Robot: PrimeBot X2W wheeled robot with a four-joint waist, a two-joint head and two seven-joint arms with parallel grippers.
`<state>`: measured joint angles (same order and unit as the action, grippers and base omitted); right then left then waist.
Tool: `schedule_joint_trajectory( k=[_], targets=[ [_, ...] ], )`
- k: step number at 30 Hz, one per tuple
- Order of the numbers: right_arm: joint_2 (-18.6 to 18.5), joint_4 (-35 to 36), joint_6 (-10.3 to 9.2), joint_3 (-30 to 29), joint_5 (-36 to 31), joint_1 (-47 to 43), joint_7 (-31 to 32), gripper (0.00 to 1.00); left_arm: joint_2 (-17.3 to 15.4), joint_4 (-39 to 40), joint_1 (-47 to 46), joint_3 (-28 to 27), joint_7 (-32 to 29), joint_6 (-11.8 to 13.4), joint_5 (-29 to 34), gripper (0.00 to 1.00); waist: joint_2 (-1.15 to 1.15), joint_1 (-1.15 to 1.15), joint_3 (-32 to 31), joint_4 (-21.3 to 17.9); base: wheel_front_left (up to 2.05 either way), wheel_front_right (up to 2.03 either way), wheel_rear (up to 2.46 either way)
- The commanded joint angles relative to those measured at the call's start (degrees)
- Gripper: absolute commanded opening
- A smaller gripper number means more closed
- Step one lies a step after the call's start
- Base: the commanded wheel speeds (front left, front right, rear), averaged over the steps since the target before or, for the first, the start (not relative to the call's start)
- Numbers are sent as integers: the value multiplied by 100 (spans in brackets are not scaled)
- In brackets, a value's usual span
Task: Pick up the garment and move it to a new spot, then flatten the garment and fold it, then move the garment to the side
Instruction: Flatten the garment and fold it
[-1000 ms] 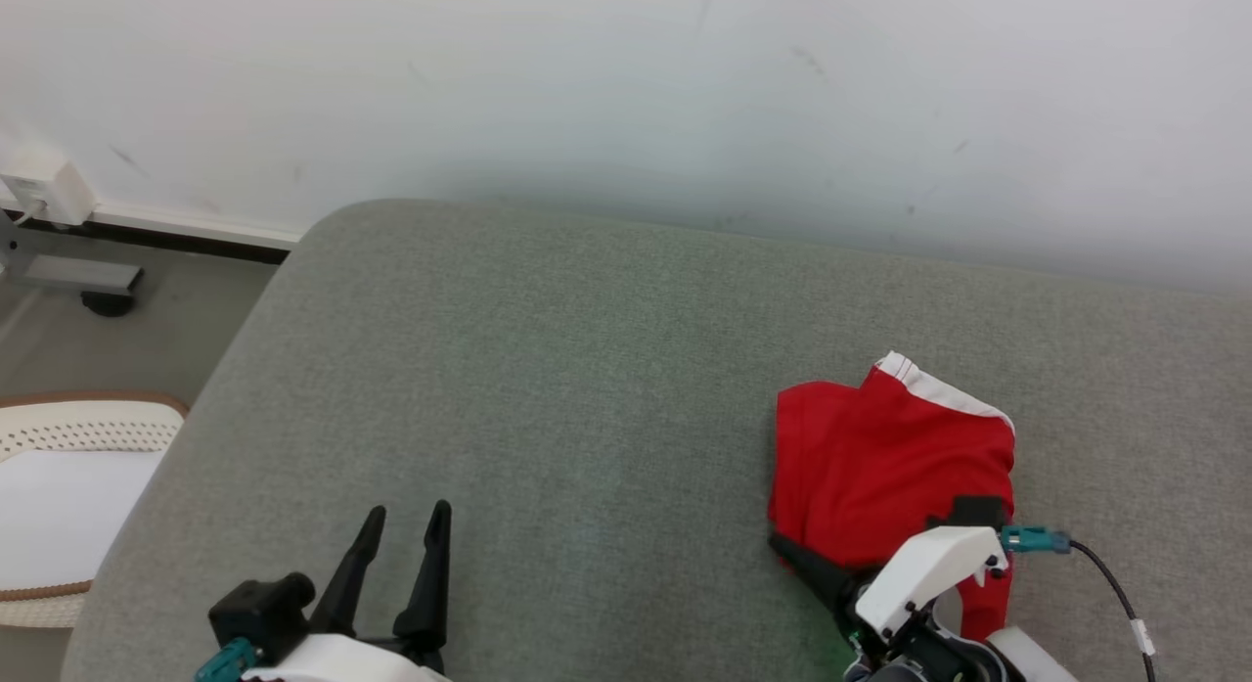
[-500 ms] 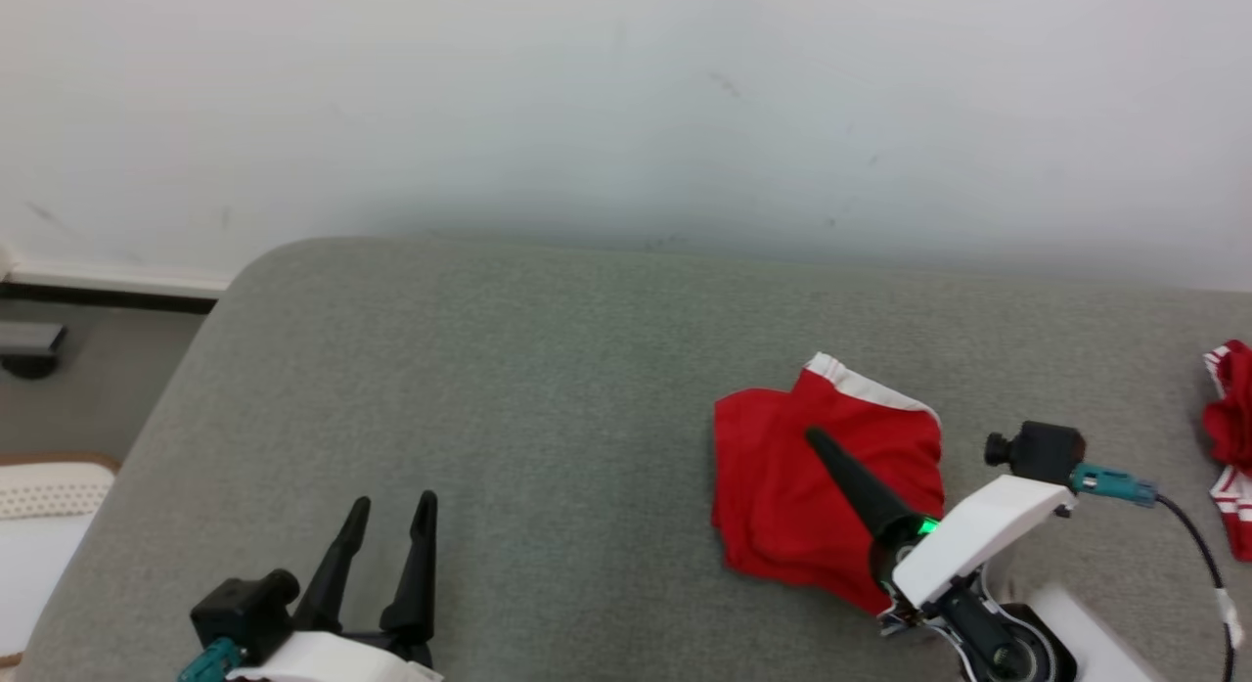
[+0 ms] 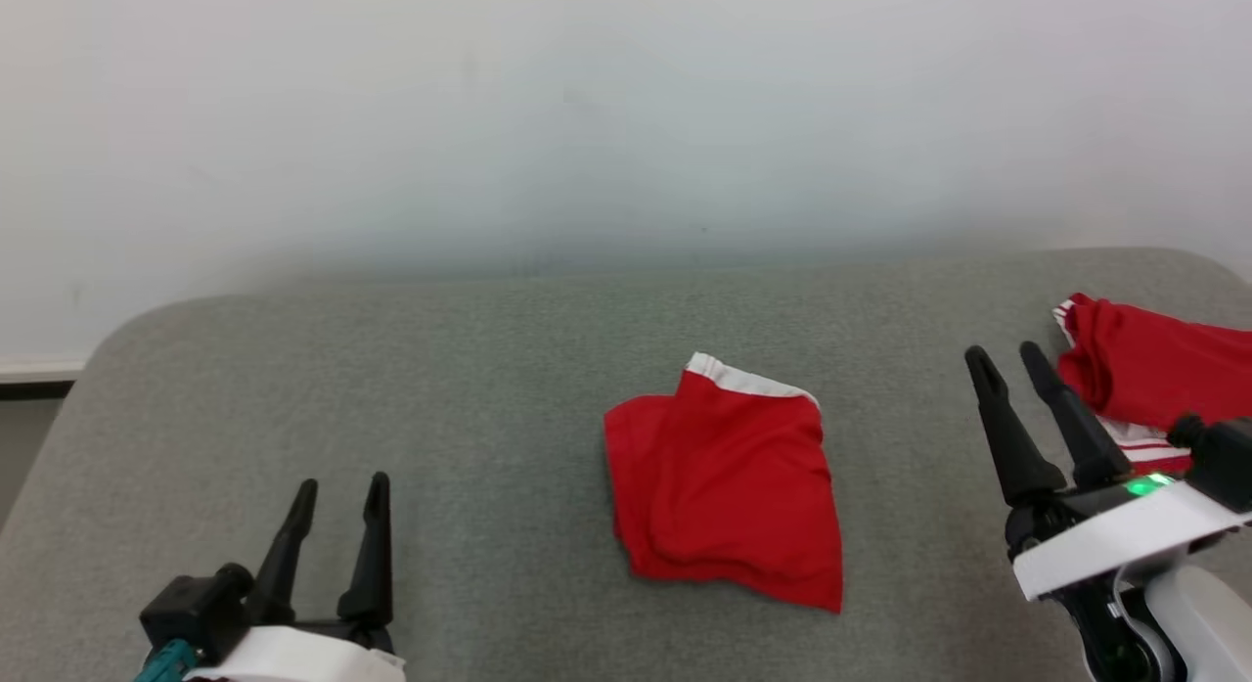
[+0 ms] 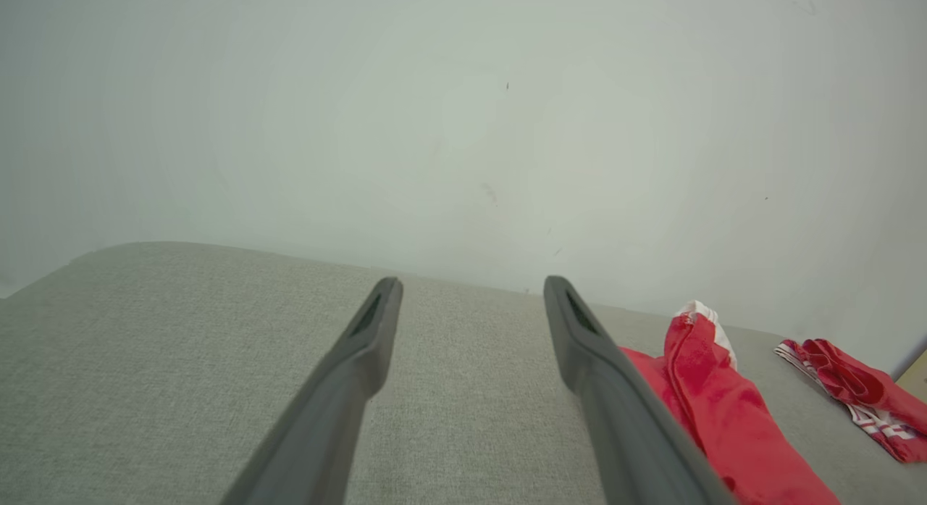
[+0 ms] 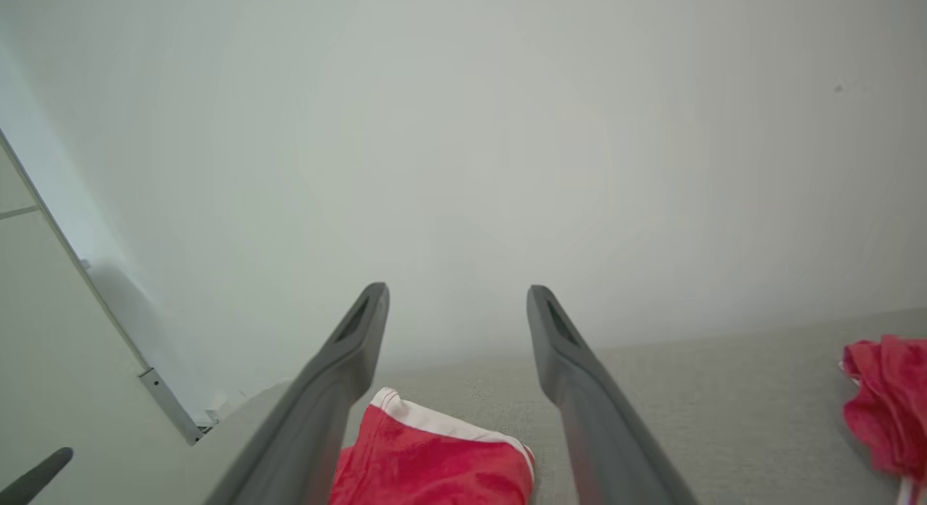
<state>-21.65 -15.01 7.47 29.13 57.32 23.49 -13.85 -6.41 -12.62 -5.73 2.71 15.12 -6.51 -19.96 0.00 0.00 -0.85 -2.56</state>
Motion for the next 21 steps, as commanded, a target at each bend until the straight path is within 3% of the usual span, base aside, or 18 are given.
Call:
schedule_joint_trajectory(
  k=[1, 6, 9, 14, 21],
  targets=[
    [-35, -64, 1, -73, -208, -159, -49, 100, 8, 38, 75, -43, -1, 17, 69, 100, 0, 0, -1, -109, 0, 0, 0],
    [168, -227, 1, -871, -1250, -515, -133, 100, 79, 124, 85, -204, -1, 6, 221, 100, 0, 0, 10, -233, 0, 0, 0],
    [491, -45, 1, -1576, -1818, -869, -129, 100, 123, 185, 106, -327, -1, -1, 363, 100, 0, 0, 24, -271, 0, 0, 0],
    [963, 320, 1, -2219, -2820, -1464, -131, 100, 192, 282, 185, -449, -1, -47, 518, 100, 0, 0, 57, -331, 0, 0, 0],
    [1371, 237, 1, -2153, -3360, -1639, -132, 100, 286, 295, 234, -528, -1, -72, 615, 100, 0, 0, 131, -375, 0, 0, 0]
  ],
)
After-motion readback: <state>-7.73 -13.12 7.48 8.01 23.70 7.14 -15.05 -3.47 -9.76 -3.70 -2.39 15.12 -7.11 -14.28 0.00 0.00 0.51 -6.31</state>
